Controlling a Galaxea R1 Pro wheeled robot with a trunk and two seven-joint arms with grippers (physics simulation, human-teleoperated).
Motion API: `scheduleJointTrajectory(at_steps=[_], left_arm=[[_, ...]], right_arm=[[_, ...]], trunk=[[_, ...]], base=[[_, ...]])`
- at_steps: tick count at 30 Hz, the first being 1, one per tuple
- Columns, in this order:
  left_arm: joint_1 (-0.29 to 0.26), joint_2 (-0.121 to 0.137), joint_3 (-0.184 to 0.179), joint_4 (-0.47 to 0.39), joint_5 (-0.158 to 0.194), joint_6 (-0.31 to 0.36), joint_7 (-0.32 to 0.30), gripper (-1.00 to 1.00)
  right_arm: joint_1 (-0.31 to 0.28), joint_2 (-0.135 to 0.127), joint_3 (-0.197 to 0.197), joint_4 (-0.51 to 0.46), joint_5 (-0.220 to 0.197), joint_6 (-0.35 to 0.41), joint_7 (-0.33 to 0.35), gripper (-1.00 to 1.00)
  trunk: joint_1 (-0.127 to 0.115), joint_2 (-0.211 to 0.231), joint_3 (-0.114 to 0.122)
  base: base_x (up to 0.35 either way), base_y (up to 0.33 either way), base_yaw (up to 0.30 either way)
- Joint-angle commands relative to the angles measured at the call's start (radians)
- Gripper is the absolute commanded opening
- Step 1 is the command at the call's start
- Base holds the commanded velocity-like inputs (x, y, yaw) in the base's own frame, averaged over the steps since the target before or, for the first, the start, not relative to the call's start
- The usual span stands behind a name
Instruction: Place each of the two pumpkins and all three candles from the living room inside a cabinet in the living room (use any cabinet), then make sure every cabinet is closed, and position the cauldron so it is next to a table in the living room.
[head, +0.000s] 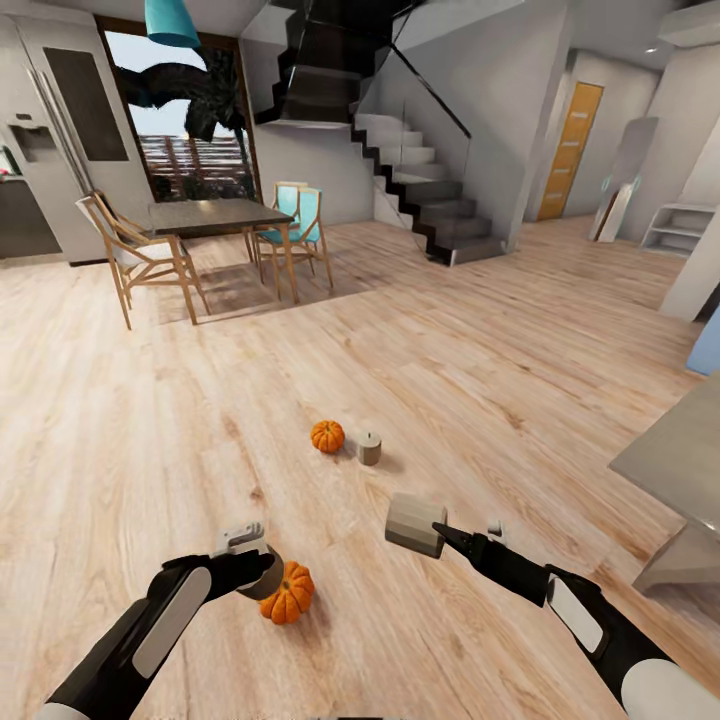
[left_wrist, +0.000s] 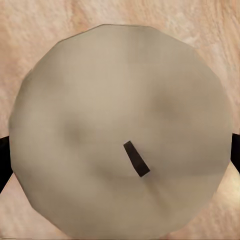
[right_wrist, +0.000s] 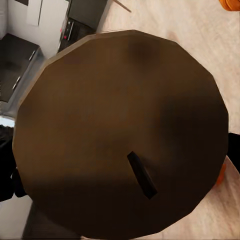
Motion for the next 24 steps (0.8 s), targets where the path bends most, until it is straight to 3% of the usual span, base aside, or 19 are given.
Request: scheduleJointTrajectory(at_steps=[1,17,20,24], left_arm=[[-0.001,0.001,-0.003,-0.001,0.01,0.001,0.01,-1.0],[-0.001,0.0,-0.004,-0.001,0.009,0.001,0.011,-1.0],[-0.001,0.0,-0.004,-0.001,0.009,0.001,0.011,-1.0],[-0.001,0.0,-0.005,-0.001,0.008,0.001,0.011,-1.0]], right_arm=[[-0.001,-0.001,0.004,-0.001,-0.016,0.015,0.002,-1.0],[-0.001,-0.001,0.004,-0.001,-0.017,0.016,-0.041,-1.0],[-0.001,-0.001,0.005,-0.003,-0.017,0.017,-0.109,-1.0],[-0.001,-0.002,0.005,-0.01,-0.015,0.02,-0.254,-1.0]], trunk=[[0.0,0.0,0.0],[0.0,0.0,0.013],[0.0,0.0,0.015],[0.0,0.0,0.019]], base=[[-0.002,0.0,0.255],[0.0,0.0,0.255],[0.0,0.0,0.255],[0.0,0.0,0.252]])
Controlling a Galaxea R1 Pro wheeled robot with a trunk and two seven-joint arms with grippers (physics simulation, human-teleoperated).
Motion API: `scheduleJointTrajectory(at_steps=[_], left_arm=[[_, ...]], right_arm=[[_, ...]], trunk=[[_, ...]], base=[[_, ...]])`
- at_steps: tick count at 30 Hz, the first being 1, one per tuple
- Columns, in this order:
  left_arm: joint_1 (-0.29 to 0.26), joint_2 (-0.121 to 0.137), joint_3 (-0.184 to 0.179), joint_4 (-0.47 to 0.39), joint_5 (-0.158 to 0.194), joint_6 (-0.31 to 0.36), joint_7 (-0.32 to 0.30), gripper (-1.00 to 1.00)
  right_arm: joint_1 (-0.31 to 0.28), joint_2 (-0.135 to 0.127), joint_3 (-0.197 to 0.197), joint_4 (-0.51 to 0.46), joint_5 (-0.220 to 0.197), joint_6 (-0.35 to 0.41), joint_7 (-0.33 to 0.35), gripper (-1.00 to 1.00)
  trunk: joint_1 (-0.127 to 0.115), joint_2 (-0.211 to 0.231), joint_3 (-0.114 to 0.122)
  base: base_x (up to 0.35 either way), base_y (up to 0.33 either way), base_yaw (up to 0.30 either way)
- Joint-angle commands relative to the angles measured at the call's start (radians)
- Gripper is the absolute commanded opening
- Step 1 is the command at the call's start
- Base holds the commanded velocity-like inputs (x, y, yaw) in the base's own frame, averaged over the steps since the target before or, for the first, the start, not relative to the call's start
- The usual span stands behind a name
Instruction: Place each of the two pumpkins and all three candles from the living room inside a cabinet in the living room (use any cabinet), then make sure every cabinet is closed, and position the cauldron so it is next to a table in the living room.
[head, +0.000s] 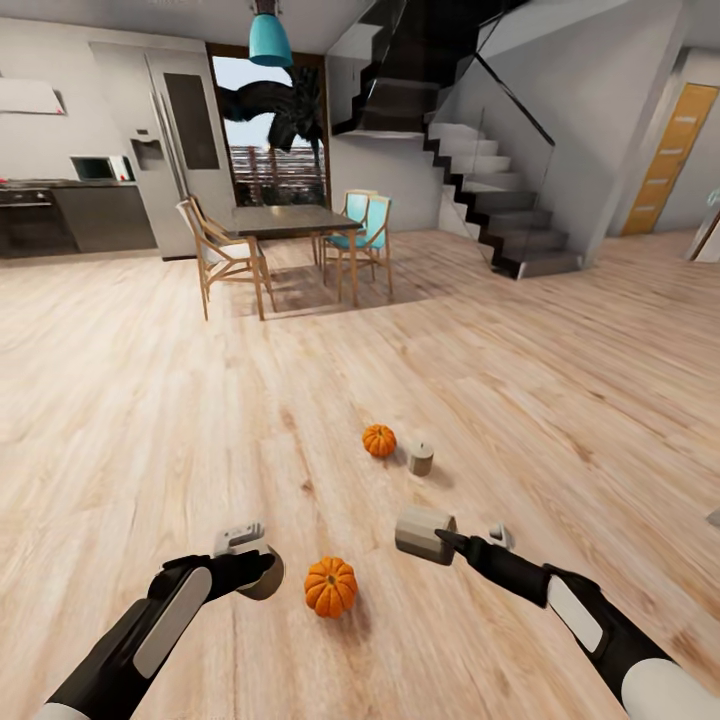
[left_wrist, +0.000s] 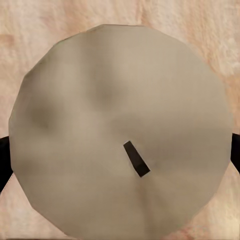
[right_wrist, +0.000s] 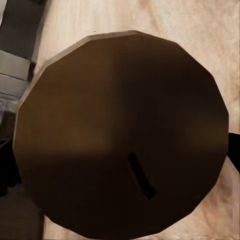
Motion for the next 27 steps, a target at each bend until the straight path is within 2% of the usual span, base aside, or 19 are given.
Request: scheduleJointTrajectory(at_steps=[1,6,9,10,12,15,19,20,22,23,25,27], left_arm=[[-0.001,0.001,-0.003,-0.001,0.01,0.0,0.01,-1.0],[-0.001,-0.003,-0.004,-0.001,0.009,0.0,0.011,-1.0],[-0.002,-0.003,-0.005,-0.001,0.006,0.0,0.011,-1.0],[-0.002,-0.003,-0.005,-0.001,0.006,0.0,0.011,-1.0],[-0.001,-0.005,-0.005,-0.001,0.003,0.0,0.012,-1.0],[-0.001,-0.007,-0.006,-0.001,-0.001,0.0,0.012,-1.0],[-0.001,-0.009,-0.008,-0.001,-0.002,0.0,0.013,-1.0],[-0.001,-0.009,-0.009,-0.001,-0.002,0.0,0.013,-1.0],[-0.001,-0.009,-0.011,-0.001,-0.003,-0.001,0.014,-1.0],[-0.001,-0.009,-0.011,-0.001,-0.003,-0.001,0.015,-1.0],[-0.001,-0.009,-0.012,-0.001,-0.002,-0.001,0.015,-1.0],[-0.001,-0.01,-0.013,-0.002,0.0,-0.001,0.015,-1.0]], right_arm=[[-0.001,-0.001,0.003,-0.002,-0.024,0.018,-0.056,-1.0],[-0.001,-0.001,0.003,-0.004,-0.024,0.022,-0.324,-1.0],[-0.001,0.0,0.005,-0.005,-0.024,0.019,-0.536,-1.0],[-0.001,0.0,0.006,-0.005,-0.024,0.018,-0.568,-1.0],[-0.001,0.002,0.008,-0.006,-0.024,0.015,-0.708,-1.0],[-0.001,0.007,0.011,-0.033,-0.024,0.017,-0.871,-1.0],[-0.001,0.017,0.053,-0.176,-0.026,0.026,-1.106,-1.0],[-0.001,0.017,0.059,-0.2,-0.026,0.027,-1.137,-1.0],[0.0,0.018,0.097,-0.341,-0.03,0.035,-1.296,-1.0],[0.001,0.018,0.112,-0.394,-0.032,0.044,-1.351,-1.0],[0.006,0.019,0.134,-0.493,-0.04,0.067,-1.452,-1.0],[0.007,0.021,0.14,-0.524,-0.043,0.075,-1.489,-1.0]], trunk=[[0.0,0.0,0.0],[0.0,0.0,0.004],[0.0,0.0,0.006],[0.0,0.0,0.007],[0.0,0.0,0.008],[0.0,0.0,0.011],[0.0,0.0,0.014],[0.0,0.0,0.015],[0.0,0.0,0.016],[0.0,0.0,0.016],[0.0,0.0,0.017],[0.0,0.0,0.017]], base=[[0.0,0.0,0.242],[0.0,0.0,0.227],[0.0,0.0,0.216],[0.0,0.0,0.215],[0.0,0.0,0.215],[0.0,0.0,0.227],[0.0,0.0,0.25],[0.0,0.0,0.264],[0.0,0.0,0.271],[0.0,0.0,0.274],[0.0,0.0,0.276],[0.0,0.0,0.279]])
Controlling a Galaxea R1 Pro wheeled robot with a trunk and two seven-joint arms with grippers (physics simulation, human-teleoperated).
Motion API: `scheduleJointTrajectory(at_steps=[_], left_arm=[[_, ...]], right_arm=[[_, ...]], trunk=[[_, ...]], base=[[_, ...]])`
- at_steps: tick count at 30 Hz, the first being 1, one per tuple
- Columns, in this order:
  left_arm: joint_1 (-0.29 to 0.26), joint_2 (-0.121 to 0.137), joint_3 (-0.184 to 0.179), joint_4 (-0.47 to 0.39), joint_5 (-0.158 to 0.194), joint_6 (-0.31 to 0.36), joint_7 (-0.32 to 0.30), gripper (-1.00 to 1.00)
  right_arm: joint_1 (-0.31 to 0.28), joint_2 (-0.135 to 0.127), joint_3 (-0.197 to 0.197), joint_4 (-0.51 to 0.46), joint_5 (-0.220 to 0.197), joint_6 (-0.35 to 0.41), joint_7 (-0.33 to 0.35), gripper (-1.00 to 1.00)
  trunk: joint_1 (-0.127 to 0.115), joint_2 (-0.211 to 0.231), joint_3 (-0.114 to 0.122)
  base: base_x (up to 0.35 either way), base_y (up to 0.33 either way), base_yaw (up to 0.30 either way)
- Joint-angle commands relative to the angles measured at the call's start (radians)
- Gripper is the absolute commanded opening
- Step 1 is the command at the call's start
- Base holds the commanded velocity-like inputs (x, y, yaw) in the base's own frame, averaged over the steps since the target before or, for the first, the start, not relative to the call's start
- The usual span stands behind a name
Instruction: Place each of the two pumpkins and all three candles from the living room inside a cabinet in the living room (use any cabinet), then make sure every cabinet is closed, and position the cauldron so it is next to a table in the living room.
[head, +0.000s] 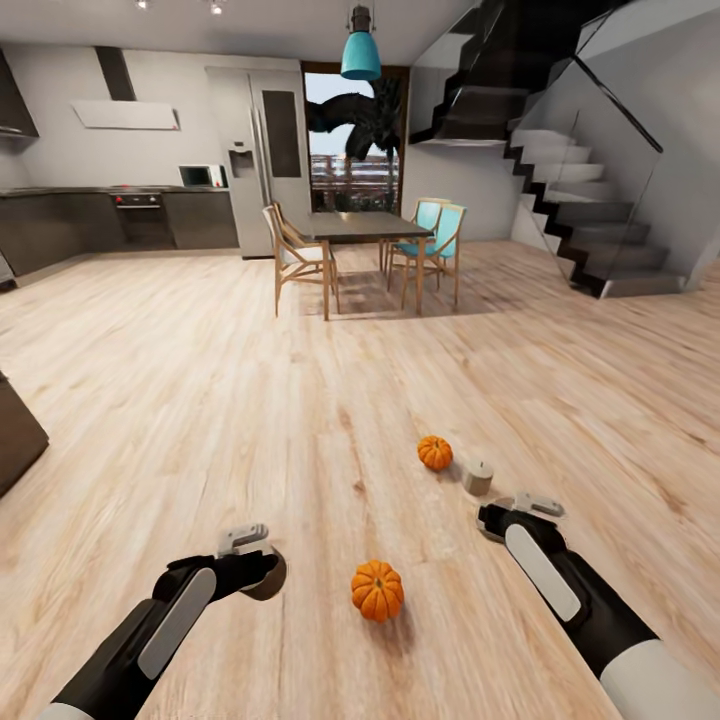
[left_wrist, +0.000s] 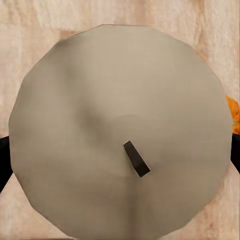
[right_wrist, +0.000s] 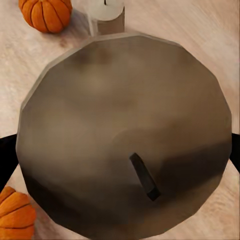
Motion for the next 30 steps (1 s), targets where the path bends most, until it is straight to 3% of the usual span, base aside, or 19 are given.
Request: scheduleJointTrajectory(at_steps=[1,10,13,16,30], left_arm=[[-0.001,0.0,-0.004,-0.002,0.01,0.0,0.01,-1.0],[-0.001,-0.002,-0.009,-0.003,0.011,0.001,0.01,-1.0],[-0.001,-0.002,-0.014,-0.003,0.011,0.001,0.011,-1.0],[-0.001,-0.002,-0.015,-0.003,0.011,0.0,0.011,-1.0],[-0.001,-0.002,-0.015,-0.006,0.02,0.0,0.009,-1.0]], right_arm=[[0.0,0.0,0.005,-0.013,-0.01,0.002,-0.017,-1.0],[0.001,0.006,0.006,-0.03,-0.014,0.005,-0.029,-1.0],[0.001,0.037,0.005,-0.027,-0.015,0.005,-0.031,-1.0],[0.001,0.052,0.003,-0.025,-0.016,0.006,-0.032,-1.0],[0.001,0.056,0.003,-0.027,-0.015,0.007,-0.028,-1.0]], trunk=[[0.0,0.0,-0.001],[0.0,0.0,-0.003],[0.0,0.0,-0.005],[0.0,0.0,-0.008],[0.0,0.0,-0.02]], base=[[0.0,0.0,0.286],[-0.056,-0.032,0.281],[-0.2,-0.161,0.252],[-0.209,-0.183,0.25],[-0.044,-0.052,0.245]])
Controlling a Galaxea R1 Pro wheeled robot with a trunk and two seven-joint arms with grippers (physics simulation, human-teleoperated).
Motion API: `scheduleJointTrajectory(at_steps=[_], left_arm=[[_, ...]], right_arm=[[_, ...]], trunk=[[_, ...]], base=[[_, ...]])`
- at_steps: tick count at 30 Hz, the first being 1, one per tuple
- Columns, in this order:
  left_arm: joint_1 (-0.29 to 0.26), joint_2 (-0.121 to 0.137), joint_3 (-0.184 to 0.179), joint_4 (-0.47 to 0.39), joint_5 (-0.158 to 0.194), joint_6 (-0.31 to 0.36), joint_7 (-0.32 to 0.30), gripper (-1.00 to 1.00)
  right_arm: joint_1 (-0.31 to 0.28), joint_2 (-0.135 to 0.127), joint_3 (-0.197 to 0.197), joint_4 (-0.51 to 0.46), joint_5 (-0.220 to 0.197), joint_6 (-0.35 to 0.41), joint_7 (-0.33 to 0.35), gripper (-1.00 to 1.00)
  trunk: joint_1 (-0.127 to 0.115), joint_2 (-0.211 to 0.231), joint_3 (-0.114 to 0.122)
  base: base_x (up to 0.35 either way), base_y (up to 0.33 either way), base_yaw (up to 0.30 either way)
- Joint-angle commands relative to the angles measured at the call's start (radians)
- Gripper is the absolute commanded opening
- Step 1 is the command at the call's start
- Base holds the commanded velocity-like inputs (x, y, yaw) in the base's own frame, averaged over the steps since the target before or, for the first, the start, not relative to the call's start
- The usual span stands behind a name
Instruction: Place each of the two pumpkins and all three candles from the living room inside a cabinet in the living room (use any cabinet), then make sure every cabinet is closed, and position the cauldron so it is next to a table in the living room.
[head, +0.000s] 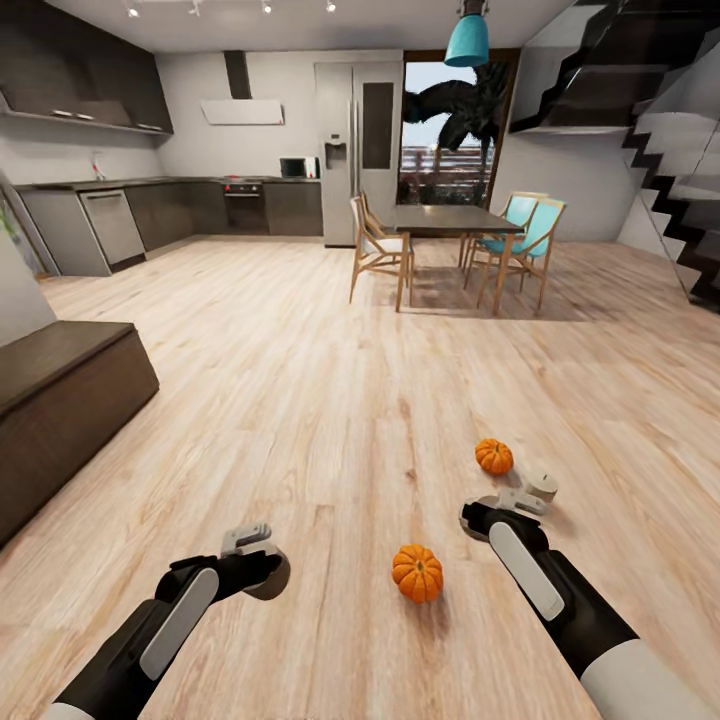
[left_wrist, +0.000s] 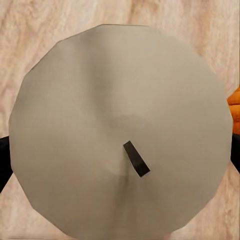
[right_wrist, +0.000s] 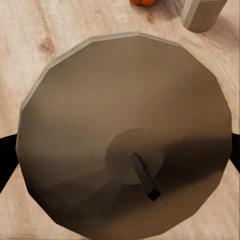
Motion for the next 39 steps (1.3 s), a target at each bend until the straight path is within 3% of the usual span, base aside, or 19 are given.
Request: scheduleJointTrajectory(at_steps=[1,13,15,18,33,39], left_arm=[[-0.001,0.001,-0.002,-0.008,0.011,0.001,0.01,-1.0],[-0.001,0.001,-0.004,-0.05,0.007,0.001,0.011,-1.0],[-0.001,0.001,-0.004,-0.05,0.006,0.001,0.011,-1.0],[-0.001,0.001,-0.004,-0.05,0.006,0.001,0.011,-1.0],[-0.001,0.001,-0.004,-0.046,0.007,0.001,0.011,-1.0],[-0.001,0.001,-0.004,-0.047,0.009,0.001,0.011,-1.0]], right_arm=[[-0.001,-0.001,0.004,-0.002,-0.009,-0.002,-0.005,-1.0],[-0.001,-0.004,0.011,-0.015,-0.006,-0.003,0.004,-1.0],[-0.001,-0.005,0.04,-0.016,-0.006,0.017,0.029,-1.0],[-0.001,-0.004,0.051,-0.016,-0.006,0.041,0.07,-1.0],[-0.001,-0.002,0.052,-0.013,-0.008,0.053,0.091,-1.0],[-0.001,-0.002,0.052,-0.007,-0.008,0.054,0.091,-1.0]], trunk=[[0.0,0.0,-0.002],[-0.006,0.002,0.031],[-0.007,0.003,0.038],[-0.008,0.004,0.05],[-0.015,0.007,0.107],[-0.015,0.007,0.107]], base=[[0.0,0.0,0.224],[0.0,0.0,0.188],[0.0,0.0,0.034],[0.0,0.0,0.01],[0.0,0.0,0.004],[0.0,0.0,0.216]])
